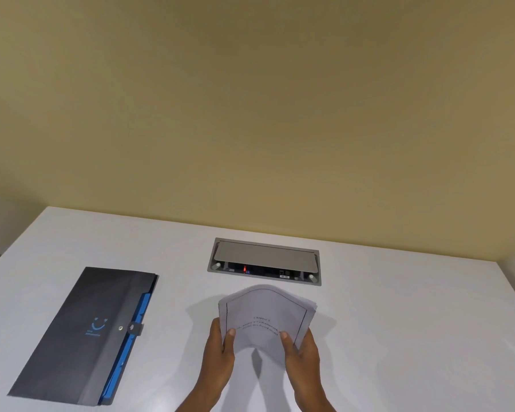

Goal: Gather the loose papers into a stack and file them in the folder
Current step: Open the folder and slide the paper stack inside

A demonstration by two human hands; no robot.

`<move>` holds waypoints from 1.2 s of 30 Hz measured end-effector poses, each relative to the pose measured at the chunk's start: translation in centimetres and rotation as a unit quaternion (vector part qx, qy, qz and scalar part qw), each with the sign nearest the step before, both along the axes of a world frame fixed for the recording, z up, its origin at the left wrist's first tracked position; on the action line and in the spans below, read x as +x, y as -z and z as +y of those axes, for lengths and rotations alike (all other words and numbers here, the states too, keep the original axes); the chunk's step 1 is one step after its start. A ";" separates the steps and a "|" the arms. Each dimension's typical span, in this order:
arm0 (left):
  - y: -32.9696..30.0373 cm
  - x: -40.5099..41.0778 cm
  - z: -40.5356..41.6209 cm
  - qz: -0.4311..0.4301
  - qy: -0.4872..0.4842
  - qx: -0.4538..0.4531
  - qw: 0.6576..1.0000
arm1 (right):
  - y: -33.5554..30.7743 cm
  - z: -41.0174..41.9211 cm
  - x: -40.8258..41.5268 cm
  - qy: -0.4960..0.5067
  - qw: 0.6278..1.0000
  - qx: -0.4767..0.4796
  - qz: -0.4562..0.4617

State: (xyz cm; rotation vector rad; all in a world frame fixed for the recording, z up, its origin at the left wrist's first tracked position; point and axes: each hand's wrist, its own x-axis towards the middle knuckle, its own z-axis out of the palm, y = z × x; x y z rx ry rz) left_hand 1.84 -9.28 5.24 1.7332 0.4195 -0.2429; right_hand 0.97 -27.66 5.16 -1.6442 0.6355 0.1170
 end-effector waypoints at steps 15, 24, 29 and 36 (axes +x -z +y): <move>2.7 0.7 18.3 0.082 -0.077 0.421 0.900 | 2.7 -2.4 -2.6 0.002 0.989 -0.101 0.108; 5.1 -0.5 24.2 0.191 0.041 0.489 0.850 | 2.4 -2.5 -4.3 0.051 0.976 -0.150 0.152; 5.6 0.7 24.7 0.183 0.046 0.465 0.865 | 2.1 -1.8 -4.6 0.055 0.973 -0.164 0.152; 5.7 2.1 25.2 0.171 0.077 0.430 0.883 | 2.2 -1.5 -5.2 0.065 0.975 -0.173 0.128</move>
